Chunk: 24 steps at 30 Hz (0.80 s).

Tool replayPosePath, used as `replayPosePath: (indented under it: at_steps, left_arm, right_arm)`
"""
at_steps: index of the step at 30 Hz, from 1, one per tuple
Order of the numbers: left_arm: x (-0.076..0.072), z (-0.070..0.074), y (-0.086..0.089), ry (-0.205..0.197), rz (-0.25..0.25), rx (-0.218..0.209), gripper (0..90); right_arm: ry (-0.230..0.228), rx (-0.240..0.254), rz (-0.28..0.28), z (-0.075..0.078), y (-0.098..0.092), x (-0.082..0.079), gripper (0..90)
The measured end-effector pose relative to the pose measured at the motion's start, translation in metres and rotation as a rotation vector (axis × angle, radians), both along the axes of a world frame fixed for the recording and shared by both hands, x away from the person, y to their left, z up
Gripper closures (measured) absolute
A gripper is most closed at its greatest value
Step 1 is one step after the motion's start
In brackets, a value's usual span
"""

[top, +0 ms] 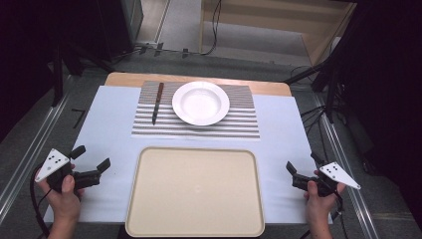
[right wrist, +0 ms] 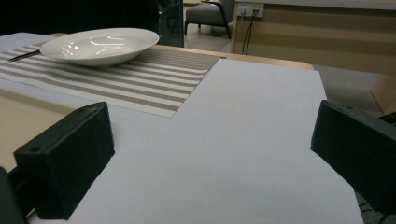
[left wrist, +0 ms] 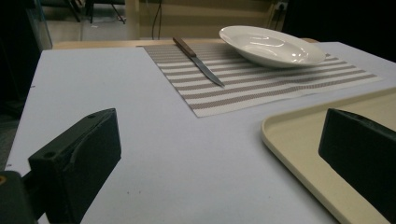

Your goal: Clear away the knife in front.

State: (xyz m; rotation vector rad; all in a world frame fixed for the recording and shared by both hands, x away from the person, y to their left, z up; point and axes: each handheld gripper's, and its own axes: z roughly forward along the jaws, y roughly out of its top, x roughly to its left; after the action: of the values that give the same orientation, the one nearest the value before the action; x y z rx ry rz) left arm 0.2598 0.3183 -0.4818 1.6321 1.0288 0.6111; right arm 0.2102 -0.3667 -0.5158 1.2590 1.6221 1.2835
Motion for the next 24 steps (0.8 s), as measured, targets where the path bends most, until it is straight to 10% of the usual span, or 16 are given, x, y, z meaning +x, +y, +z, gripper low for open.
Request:
replayPosePath:
  at_steps: [24]
  left_arm:
    - [0.037,0.049,-0.039,-0.006,-0.008,0.048,0.0]
  right_arm:
    - [0.008,-0.006,0.031,-0.001,0.002,0.001,0.0]
